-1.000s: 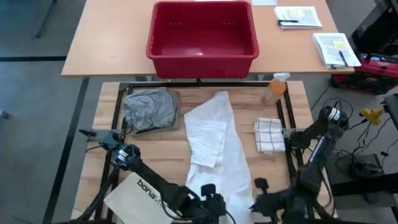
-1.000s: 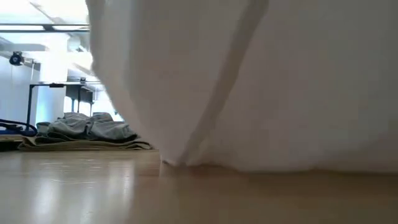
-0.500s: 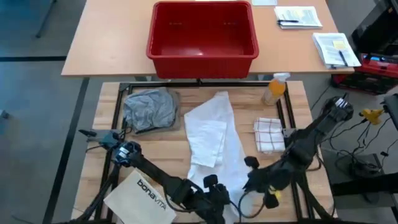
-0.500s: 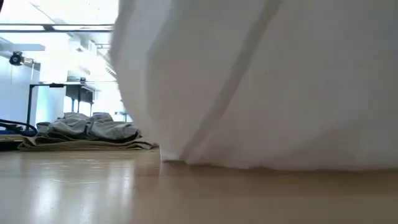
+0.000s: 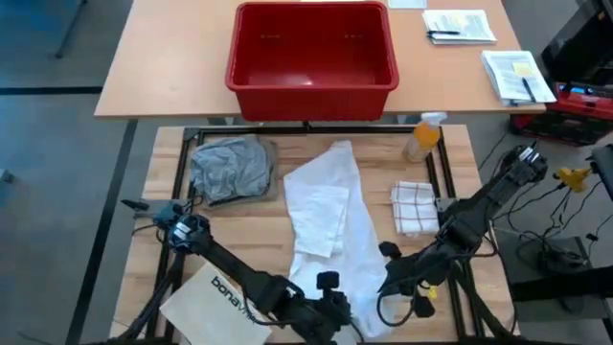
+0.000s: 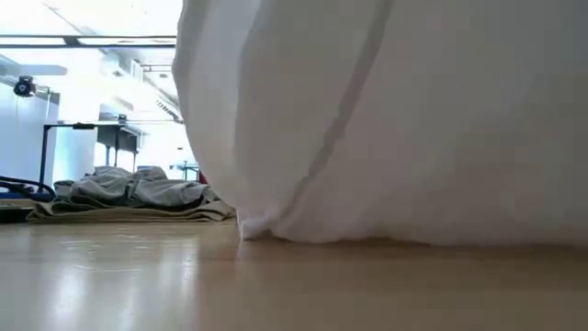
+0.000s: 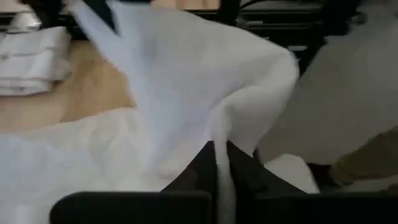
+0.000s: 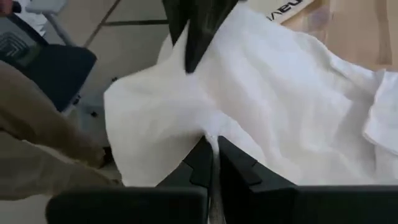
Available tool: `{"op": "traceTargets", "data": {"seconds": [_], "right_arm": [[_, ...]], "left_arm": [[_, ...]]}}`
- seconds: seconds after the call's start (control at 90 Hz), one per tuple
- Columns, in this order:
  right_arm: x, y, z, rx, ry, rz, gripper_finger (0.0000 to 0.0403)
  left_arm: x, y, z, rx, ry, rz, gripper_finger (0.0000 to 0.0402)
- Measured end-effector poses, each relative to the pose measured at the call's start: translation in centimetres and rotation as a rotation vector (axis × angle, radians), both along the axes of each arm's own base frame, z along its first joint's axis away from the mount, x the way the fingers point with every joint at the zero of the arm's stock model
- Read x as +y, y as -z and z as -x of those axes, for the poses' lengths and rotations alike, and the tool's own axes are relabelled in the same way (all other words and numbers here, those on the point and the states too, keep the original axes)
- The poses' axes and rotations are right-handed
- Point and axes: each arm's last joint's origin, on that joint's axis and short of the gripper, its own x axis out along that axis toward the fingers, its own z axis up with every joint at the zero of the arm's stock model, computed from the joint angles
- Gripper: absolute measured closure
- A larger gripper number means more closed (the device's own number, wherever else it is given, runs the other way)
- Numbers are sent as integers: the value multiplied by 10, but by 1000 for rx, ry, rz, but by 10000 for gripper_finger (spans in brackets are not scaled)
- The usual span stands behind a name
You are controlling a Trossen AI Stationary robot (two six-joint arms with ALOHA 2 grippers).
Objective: Fold laundry
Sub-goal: Fold the white long sleeve shirt
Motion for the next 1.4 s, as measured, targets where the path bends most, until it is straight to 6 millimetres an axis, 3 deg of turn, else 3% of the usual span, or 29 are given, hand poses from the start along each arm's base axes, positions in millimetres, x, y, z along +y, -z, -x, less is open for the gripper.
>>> {"op": "traceTargets", "data": {"seconds": [0.178, 0.322, 0.433, 0.622, 0.767, 0.944, 1.078, 1.4], "right_arm": [[0, 0, -1, -7, 22, 2, 403], [-7, 0, -6, -6, 53, 1, 403], [-22, 0, -17, 29, 42, -43, 403], [-62, -1, -35, 36, 45, -27, 403], [-99, 0, -42, 53, 70, 19, 403], [-146, -10, -34, 13, 147, 87, 403], [-185, -4, -34, 66, 226, 94, 403], [-254, -14, -36, 15, 428, 129, 403]], "left_arm": [[25, 7, 25, -100, 15, 121, 401], [67, 3, 50, -188, -49, 198, 401], [101, 15, 67, -211, -115, 289, 401], [151, 46, 78, -195, -214, 393, 401], [189, 36, 73, -208, -241, 456, 401], [234, 39, 66, -166, -274, 486, 401], [264, 47, 63, -109, -256, 515, 401], [322, 42, 75, -76, -211, 507, 401]]}}
